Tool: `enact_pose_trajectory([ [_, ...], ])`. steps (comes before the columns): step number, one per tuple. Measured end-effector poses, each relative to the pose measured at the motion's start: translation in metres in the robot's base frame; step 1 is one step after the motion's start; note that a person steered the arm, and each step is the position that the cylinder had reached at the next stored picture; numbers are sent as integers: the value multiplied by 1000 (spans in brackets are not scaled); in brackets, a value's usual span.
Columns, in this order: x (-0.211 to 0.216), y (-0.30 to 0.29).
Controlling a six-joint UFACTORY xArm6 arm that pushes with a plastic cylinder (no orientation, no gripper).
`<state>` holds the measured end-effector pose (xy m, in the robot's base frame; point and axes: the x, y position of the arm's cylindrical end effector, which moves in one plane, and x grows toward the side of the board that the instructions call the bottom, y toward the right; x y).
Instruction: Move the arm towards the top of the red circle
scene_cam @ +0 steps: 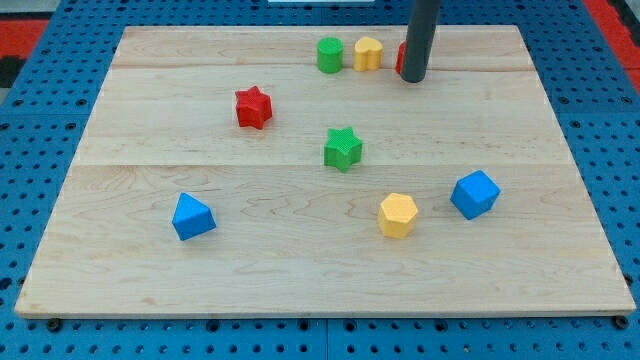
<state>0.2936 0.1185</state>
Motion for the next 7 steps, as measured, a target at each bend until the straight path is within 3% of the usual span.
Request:
enact_pose_trajectory([
  [2, -12, 0],
  [4, 28, 32],
  [5, -11, 79],
  [7, -97, 80],
])
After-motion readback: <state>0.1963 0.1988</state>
